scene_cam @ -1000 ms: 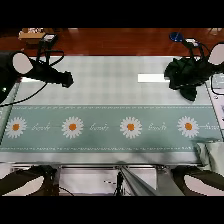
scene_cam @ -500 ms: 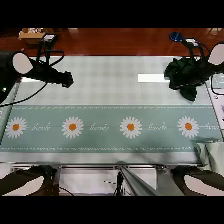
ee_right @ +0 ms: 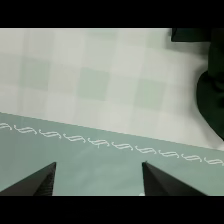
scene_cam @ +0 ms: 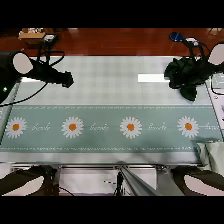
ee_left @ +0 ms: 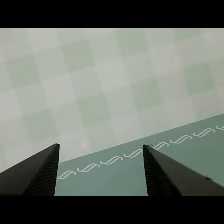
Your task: Fold the shirts.
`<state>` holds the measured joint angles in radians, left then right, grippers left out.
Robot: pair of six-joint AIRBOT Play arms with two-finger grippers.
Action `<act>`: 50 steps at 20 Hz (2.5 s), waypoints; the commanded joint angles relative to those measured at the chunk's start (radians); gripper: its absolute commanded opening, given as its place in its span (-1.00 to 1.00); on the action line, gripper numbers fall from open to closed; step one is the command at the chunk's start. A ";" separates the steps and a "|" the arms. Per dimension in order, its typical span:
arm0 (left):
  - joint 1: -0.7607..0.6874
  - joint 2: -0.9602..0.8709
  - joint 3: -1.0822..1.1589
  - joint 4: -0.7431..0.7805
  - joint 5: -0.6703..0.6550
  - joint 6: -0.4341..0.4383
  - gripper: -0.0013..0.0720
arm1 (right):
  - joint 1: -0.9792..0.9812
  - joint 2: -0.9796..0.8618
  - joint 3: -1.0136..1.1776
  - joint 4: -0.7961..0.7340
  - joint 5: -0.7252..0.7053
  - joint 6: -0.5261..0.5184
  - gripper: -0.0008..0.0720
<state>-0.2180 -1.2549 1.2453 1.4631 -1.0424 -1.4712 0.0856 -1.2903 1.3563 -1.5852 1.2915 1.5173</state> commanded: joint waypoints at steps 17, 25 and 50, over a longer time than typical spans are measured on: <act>0.000 -0.022 0.001 -0.046 0.063 0.000 0.76 | -0.417 -0.342 0.000 -0.023 -0.612 0.365 0.65; 0.000 -0.022 0.001 -0.049 0.062 0.000 0.75 | -0.379 -0.494 0.000 0.096 -0.722 0.347 -0.77; 0.000 0.423 0.559 -0.064 -0.611 -0.080 0.75 | -0.377 0.621 0.125 0.557 0.008 -0.106 -0.91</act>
<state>-0.2180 -0.8577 1.8004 1.3987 -1.5433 -1.5345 -0.2913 -0.6643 1.4841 -1.1744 1.0687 1.4689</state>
